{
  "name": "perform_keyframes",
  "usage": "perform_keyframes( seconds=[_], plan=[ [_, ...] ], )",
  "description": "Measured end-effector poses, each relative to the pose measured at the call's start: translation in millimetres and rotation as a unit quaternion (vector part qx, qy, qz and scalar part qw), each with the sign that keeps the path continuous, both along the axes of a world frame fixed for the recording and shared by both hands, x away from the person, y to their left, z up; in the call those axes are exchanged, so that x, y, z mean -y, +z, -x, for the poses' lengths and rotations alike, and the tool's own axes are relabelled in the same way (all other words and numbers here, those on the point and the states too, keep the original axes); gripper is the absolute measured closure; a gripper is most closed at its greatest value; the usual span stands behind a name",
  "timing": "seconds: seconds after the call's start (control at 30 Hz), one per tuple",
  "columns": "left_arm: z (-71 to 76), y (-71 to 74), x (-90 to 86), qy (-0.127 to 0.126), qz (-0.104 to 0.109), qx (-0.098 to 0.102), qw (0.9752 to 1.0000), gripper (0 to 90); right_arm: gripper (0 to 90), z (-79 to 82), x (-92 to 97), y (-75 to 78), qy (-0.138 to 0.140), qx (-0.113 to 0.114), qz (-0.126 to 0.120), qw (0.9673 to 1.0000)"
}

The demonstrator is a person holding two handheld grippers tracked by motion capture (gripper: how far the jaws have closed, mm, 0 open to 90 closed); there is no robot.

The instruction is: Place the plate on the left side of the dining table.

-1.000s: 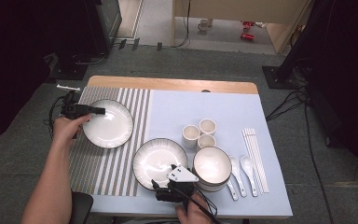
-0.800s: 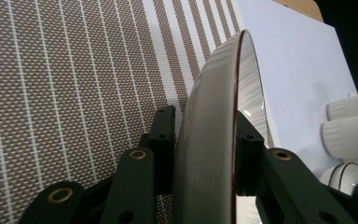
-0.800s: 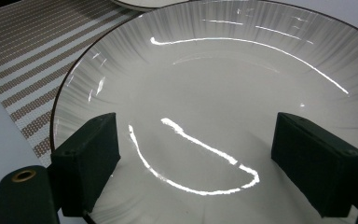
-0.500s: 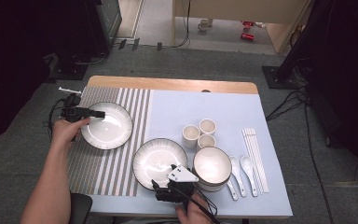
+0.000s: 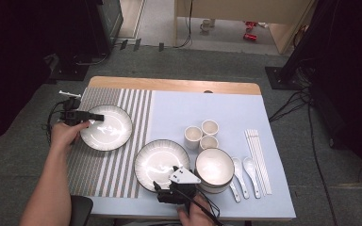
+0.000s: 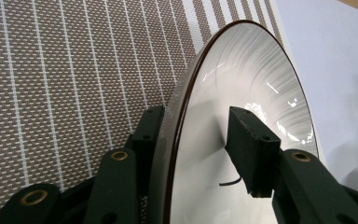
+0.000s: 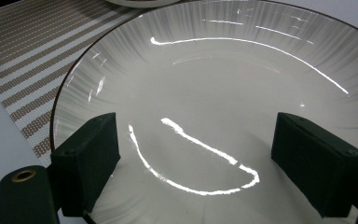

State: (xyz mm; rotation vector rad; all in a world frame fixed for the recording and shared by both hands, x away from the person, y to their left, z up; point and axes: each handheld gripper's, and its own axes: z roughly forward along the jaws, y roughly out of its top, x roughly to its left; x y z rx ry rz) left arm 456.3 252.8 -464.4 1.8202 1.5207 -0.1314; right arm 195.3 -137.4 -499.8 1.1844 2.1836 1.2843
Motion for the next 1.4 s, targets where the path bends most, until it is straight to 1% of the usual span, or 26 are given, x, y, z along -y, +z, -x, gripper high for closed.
perform_keyframes(
  seconds=[0.13,0.17,0.2,0.27,0.53,0.7,0.8,0.93,1.07,1.23,1.4],
  plan=[
    [0.5,-0.5,0.3,0.000,-0.006,0.005,1.0000,55.2,14.9,0.0,0.0,0.0,0.000,0.000,0.000,1.0000],
    [0.9,-0.9,1.2,-0.001,-0.013,0.010,0.9999,54.4,15.0,0.0,0.0,0.0,0.000,0.000,0.000,1.0000],
    [0.9,-0.9,1.2,-0.001,-0.013,0.010,0.9999,53.4,15.0,0.0,0.0,0.0,0.000,0.000,0.000,1.0000],
    [1.5,-1.7,1.0,-0.001,-0.020,0.014,0.9997,52.0,15.0,0.0,0.0,0.0,0.000,0.000,0.000,1.0000],
    [4.6,-2.3,-3.4,0.007,-0.022,0.017,0.9996,51.3,14.9,0.0,0.0,0.0,0.000,0.000,0.000,1.0000],
    [7.1,-3.0,-7.3,0.016,-0.020,0.015,0.9996,50.6,14.9,0.0,0.0,0.0,0.000,0.000,0.000,1.0000],
    [8.7,-4.2,-9.1,0.018,-0.026,0.012,0.9994,50.7,14.9,-0.1,0.0,0.0,0.000,0.000,0.000,1.0000],
    [10.6,-5.5,-11.0,0.019,-0.026,0.010,0.9994,50.7,14.9,-0.1,0.0,0.0,0.000,0.000,0.000,1.0000],
    [12.5,-6.2,-13.0,0.018,-0.031,0.011,0.9993,50.5,14.9,-0.1,0.0,0.0,0.000,0.000,0.000,1.0000],
    [15.6,-7.8,-15.9,0.024,-0.035,0.008,0.9991,49.5,14.9,-0.1,0.1,0.0,0.000,0.000,0.000,1.0000],
    [19.9,-6.6,-18.6,0.026,-0.038,0.014,0.9989,49.4,14.9,-0.1,0.0,0.0,0.000,0.000,-0.001,1.0000]
  ],
)
